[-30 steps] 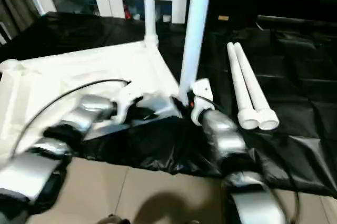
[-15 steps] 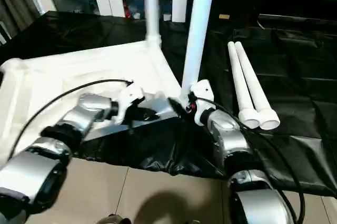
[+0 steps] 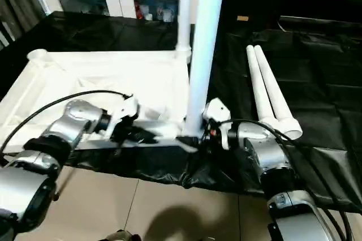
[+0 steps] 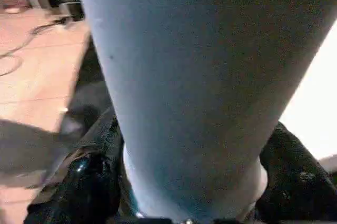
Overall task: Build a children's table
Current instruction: Rotate leg to tighten
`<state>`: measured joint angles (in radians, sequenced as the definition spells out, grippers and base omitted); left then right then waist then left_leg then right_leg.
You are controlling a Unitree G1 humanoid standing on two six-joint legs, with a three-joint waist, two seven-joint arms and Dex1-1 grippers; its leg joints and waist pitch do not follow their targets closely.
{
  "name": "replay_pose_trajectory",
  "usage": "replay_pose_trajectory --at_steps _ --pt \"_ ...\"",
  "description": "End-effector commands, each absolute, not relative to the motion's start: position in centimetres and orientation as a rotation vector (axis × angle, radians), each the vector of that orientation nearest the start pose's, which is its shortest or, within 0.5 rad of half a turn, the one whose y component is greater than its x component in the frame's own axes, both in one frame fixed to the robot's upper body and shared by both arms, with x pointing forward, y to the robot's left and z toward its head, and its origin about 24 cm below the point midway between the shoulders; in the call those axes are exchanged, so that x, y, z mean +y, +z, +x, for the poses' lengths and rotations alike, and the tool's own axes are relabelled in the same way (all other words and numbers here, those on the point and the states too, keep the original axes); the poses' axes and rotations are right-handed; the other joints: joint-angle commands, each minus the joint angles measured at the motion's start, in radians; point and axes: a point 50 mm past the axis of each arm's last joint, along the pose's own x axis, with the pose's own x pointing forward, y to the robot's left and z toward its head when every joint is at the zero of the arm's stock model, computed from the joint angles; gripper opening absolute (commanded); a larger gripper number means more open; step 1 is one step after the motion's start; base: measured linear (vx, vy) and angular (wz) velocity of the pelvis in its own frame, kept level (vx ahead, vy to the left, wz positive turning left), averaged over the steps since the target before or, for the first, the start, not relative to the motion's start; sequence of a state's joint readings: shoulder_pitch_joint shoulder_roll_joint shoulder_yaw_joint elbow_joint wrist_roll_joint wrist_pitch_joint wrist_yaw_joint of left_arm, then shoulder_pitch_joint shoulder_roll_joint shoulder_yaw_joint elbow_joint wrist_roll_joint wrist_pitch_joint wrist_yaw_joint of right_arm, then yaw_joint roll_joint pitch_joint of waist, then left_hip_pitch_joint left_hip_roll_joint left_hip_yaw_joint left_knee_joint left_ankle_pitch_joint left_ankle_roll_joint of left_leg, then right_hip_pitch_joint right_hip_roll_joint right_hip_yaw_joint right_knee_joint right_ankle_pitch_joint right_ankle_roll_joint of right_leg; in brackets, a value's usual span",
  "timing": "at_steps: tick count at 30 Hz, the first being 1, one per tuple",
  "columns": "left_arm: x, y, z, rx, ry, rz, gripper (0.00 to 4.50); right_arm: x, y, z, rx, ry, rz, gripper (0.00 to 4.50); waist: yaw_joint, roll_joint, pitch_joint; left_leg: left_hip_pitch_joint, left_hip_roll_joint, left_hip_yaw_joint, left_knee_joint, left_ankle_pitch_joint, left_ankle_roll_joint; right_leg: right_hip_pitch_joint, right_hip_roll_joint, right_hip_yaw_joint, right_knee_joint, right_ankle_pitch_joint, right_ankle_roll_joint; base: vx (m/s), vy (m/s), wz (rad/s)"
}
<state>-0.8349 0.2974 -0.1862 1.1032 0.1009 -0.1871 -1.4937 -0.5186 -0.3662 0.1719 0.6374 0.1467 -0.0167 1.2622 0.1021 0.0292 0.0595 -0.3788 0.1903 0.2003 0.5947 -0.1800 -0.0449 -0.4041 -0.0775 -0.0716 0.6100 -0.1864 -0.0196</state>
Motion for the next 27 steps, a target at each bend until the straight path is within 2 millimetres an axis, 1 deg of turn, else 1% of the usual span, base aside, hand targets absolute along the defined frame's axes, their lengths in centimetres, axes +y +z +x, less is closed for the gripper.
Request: replay_pose_trajectory --at_steps 1,2,4,7,8,9,10,11,12,13,14,15,16,17,18,20,22,23,24,25,26,27 --pt "12.9 6.0 33.1 0.463 -1.646 0.382 0.00 -14.4 4.4 30.1 0.329 1.394 -0.163 2.81 0.002 -0.012 -0.075 0.017 0.052 -0.022 -0.062 -0.150 0.119 0.055 -0.080 0.047 -0.063 -0.090 -0.285 0.000 0.000 0.00" --pt "13.0 6.0 33.1 0.463 -1.643 0.381 0.00 -14.4 4.4 30.0 0.330 1.395 -0.159 2.77 0.004 -0.010 -0.074 0.018 0.053 -0.022 -0.062 -0.159 0.111 0.055 -0.081 0.047 -0.064 -0.106 -0.282 0.000 0.000 0.00" --pt "12.9 6.0 33.2 0.460 -1.633 0.378 0.00 -14.3 4.4 30.0 0.326 1.393 -0.147 2.77 0.005 -0.012 -0.073 0.018 0.053 -0.022 -0.063 -0.164 0.101 0.055 -0.082 0.047 -0.066 -0.125 -0.276 0.000 0.000 0.00" --pt "12.2 6.1 33.9 0.429 -1.542 0.353 0.00 -13.7 4.2 30.6 0.293 1.283 -0.116 2.75 0.008 -0.010 -0.074 0.020 0.054 -0.022 -0.064 -0.167 0.086 0.053 -0.083 0.048 -0.067 -0.147 -0.271 0.000 0.000 0.00" --pt "12.0 6.1 34.0 0.422 -1.516 0.350 0.00 -13.6 4.1 30.8 0.286 1.249 -0.121 2.75 0.007 -0.010 -0.072 0.019 0.054 -0.022 -0.065 -0.169 0.076 0.051 -0.082 0.048 -0.067 -0.151 -0.268 0.000 0.000 0.00" --pt "11.5 6.1 34.4 0.423 -1.451 0.353 0.00 -13.4 3.9 31.4 0.275 1.152 -0.112 2.75 0.006 -0.014 -0.073 0.021 0.052 -0.022 -0.065 -0.174 0.069 0.051 -0.082 0.047 -0.069 -0.164 -0.264 0.000 0.000 0.00" --pt "11.2 6.1 34.7 0.421 -1.406 0.360 0.00 -13.2 3.7 31.8 0.276 1.079 -0.108 2.75 0.003 -0.011 -0.072 0.021 0.053 -0.022 -0.065 -0.171 0.061 0.047 -0.083 0.049 -0.068 -0.170 -0.262 0.000 0.000 0.00" --pt "10.6 6.0 35.2 0.417 -1.340 0.362 0.00 -13.0 3.4 32.5 0.278 0.975 -0.107 2.75 0.001 -0.011 -0.070 0.022 0.050 -0.025 -0.068 -0.190 0.045 0.050 -0.085 0.048 -0.074 -0.211 -0.252 0.000 0.000 0.00" --pt "10.4 6.1 35.3 0.415 -1.321 0.358 0.00 -13.0 3.3 32.6 0.277 0.945 -0.109 2.75 -0.003 -0.014 -0.071 0.023 0.049 -0.024 -0.067 -0.188 0.035 0.048 -0.084 0.048 -0.073 -0.220 -0.249 0.000 0.000 0.00" --pt "9.6 6.2 35.7 0.402 -1.265 0.335 0.00 -12.7 2.9 33.2 0.273 0.846 -0.125 2.75 -0.007 -0.014 -0.069 0.025 0.046 -0.025 -0.069 -0.200 0.024 0.050 -0.085 0.048 -0.080 -0.255 -0.241 0.000 0.000 0.00" --pt "9.2 6.2 35.8 0.396 -1.239 0.326 0.00 -12.6 2.8 33.4 0.277 0.788 -0.126 2.75 -0.012 -0.014 -0.069 0.024 0.044 -0.024 -0.068 -0.196 0.023 0.049 -0.083 0.050 -0.081 -0.253 -0.237 0.000 0.000 0.00" --pt "9.2 6.2 35.8 0.396 -1.239 0.326 0.00 -12.6 2.8 33.4 0.277 0.788 -0.126 2.74 -0.013 -0.015 -0.069 0.023 0.044 -0.025 -0.068 -0.193 0.024 0.050 -0.084 0.050 -0.081 -0.249 -0.237 0.000 0.000 0.00" --pt "8.1 6.3 36.1 0.382 -1.190 0.323 0.00 -12.2 2.5 34.2 0.289 0.652 -0.099 2.74 -0.014 -0.009 -0.070 0.021 0.042 -0.025 -0.067 -0.187 0.032 0.053 -0.082 0.049 -0.080 -0.234 -0.235 0.000 0.000 0.00" --pt "8.1 6.3 36.1 0.382 -1.189 0.323 0.00 -12.2 2.5 34.2 0.289 0.651 -0.098 2.74 -0.019 -0.009 -0.070 0.021 0.043 -0.024 -0.067 -0.179 0.036 0.049 -0.080 0.051 -0.078 -0.209 -0.240 0.000 0.000 0.00" --pt "7.4 6.3 36.2 0.373 -1.153 0.322 0.00 -11.9 2.3 34.6 0.300 0.553 -0.073 2.74 -0.019 -0.012 -0.072 0.021 0.042 -0.025 -0.067 -0.175 0.035 0.053 -0.081 0.050 -0.078 -0.201 -0.239 0.000 0.000 0.00" --pt "6.8 6.2 36.3 0.361 -1.126 0.317 0.00 -11.6 2.3 34.9 0.295 0.498 -0.085 2.74 -0.018 -0.006 -0.074 0.021 0.042 -0.024 -0.065 -0.157 0.042 0.053 -0.079 0.050 -0.073 -0.154 -0.250 0.000 0.000 0.00" --pt "6.2 6.2 36.2 0.350 -1.116 0.320 0.00 -11.2 2.4 35.0 0.277 0.477 -0.085 2.74 -0.017 -0.007 -0.076 0.021 0.042 -0.024 -0.065 -0.151 0.052 0.054 -0.078 0.050 -0.070 -0.119 -0.254 0.000 0.000 0.00" --pt "6.1 6.2 36.2 0.347 -1.120 0.320 0.00 -11.0 2.5 35.1 0.268 0.477 -0.086 3.09 -0.016 -0.007 -0.076 0.020 0.042 -0.023 -0.064 -0.150 0.060 0.055 -0.079 0.049 -0.070 -0.105 -0.256 0.000 0.000 0.00" --pt "5.9 6.1 36.1 0.341 -1.135 0.320 0.00 -11.0 2.6 35.1 0.251 0.480 -0.089 3.30 -0.016 -0.008 -0.076 0.019 0.041 -0.022 -0.064 -0.149 0.064 0.056 -0.079 0.050 -0.069 -0.099 -0.258 0.000 0.000 0.00" --pt "5.9 6.1 36.0 0.337 -1.145 0.321 0.00 -11.0 2.8 35.1 0.239 0.483 -0.091 3.30 -0.016 -0.008 -0.075 0.018 0.041 -0.022 -0.064 -0.152 0.070 0.057 -0.079 0.049 -0.070 -0.100 -0.258 0.000 0.000 0.00" --pt "5.9 6.1 35.9 0.335 -1.157 0.322 0.00 -11.0 2.9 35.1 0.227 0.494 -0.090 3.44 -0.015 -0.008 -0.075 0.019 0.041 -0.022 -0.064 -0.159 0.073 0.056 -0.079 0.049 -0.071 -0.112 -0.257 0.000 0.000 0.00" --pt "6.1 6.0 35.8 0.332 -1.183 0.333 0.00 -11.1 3.2 35.2 0.205 0.519 -0.090 3.46 -0.016 -0.008 -0.075 0.018 0.041 -0.022 -0.064 -0.160 0.072 0.057 -0.080 0.049 -0.071 -0.115 -0.256 0.000 0.000 0.00"
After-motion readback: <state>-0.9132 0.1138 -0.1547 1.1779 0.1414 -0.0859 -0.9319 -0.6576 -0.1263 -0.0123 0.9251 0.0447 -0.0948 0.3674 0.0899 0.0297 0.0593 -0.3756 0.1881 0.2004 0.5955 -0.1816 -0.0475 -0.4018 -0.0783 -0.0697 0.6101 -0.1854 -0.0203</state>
